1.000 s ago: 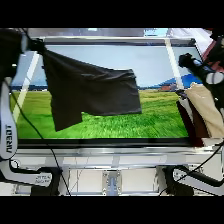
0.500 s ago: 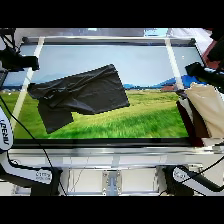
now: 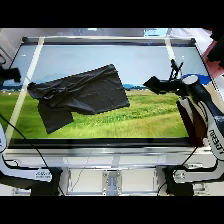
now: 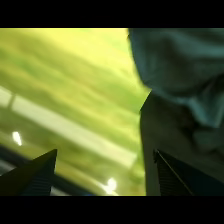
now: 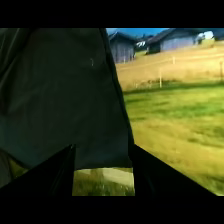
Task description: Fold the shirts.
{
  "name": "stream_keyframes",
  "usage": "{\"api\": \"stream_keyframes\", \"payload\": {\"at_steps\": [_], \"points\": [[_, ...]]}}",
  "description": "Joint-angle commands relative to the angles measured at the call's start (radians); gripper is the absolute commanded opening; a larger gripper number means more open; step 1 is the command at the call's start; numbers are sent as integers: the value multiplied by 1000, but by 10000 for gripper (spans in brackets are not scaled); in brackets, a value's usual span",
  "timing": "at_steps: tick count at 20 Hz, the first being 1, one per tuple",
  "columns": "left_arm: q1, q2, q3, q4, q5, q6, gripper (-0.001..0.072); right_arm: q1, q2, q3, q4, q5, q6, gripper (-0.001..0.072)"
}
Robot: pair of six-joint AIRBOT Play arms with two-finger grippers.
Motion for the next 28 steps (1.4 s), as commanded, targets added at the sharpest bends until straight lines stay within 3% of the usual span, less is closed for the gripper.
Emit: {"api": "stream_keyframes", "payload": {"at_steps": [1,5,9,12,15,22,23,24,28], "points": [[184,89,-264,-228,-14,33,702,25,-69,1,91,97,3,411],[362,167,-597,-551,124,145,703,25,-69,1,101,164,3,411],[435,166,-760,-716,384,176,700,25,-69,1,173,167,-32,411],[436,163,-769,-942,559,324,700,25,-69,1,220,174,-72,411],[436,110,-769,-1144,538,451,699,25,-69,1,256,175,-102,410],[436,-10,-769,-1163,555,450,698,25,-69,1,330,193,-128,410],[436,-18,-769,-1162,566,450,664,25,-69,1,339,193,-133,411],[436,-21,-769,-1159,578,451,547,25,-69,1,347,193,-134,411],[422,-27,-769,-1142,606,465,530,25,-69,1,382,189,-152,411]]}}
